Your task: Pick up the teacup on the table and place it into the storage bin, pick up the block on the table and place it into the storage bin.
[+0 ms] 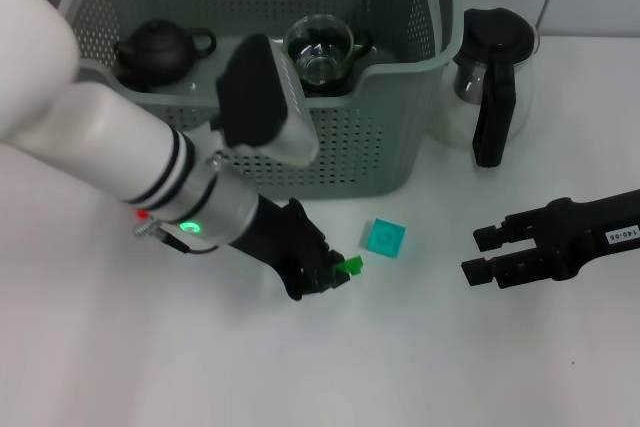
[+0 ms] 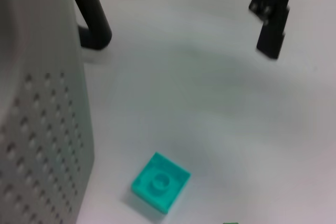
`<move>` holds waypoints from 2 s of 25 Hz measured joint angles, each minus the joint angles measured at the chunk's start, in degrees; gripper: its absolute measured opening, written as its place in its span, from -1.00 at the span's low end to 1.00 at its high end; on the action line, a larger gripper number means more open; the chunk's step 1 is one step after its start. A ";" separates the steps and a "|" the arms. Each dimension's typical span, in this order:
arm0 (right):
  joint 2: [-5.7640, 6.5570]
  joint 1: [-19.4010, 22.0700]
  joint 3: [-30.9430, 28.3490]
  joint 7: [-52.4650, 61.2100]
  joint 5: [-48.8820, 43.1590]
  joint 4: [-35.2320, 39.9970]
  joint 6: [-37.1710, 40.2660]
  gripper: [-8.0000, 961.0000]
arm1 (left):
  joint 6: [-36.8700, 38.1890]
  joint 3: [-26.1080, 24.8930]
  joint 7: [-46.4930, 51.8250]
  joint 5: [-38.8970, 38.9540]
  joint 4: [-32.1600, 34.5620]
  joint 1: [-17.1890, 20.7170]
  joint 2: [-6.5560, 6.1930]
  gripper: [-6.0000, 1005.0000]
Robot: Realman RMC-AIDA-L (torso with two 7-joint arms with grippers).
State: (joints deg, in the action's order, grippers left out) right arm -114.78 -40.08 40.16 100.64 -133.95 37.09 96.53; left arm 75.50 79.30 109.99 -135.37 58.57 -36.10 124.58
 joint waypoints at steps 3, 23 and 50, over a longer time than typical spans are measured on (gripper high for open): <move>0.00 0.00 0.00 0.00 0.00 0.00 0.05 0.48 | 4.45 -4.29 -0.01 0.23 2.95 -0.01 -0.21 -0.68; -0.21 -0.18 0.00 -0.09 0.00 0.00 -0.10 0.48 | 20.39 -41.53 -3.29 19.86 13.28 -6.08 -7.30 -0.75; -0.36 -0.57 -0.02 -0.49 0.10 0.00 -0.09 0.48 | -16.88 -25.34 9.61 -7.99 -6.93 -16.04 -5.84 -0.46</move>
State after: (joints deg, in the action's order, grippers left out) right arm -115.14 -40.64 40.14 100.14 -133.85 37.09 96.44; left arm 58.62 53.96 119.61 -143.36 51.64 -52.13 118.74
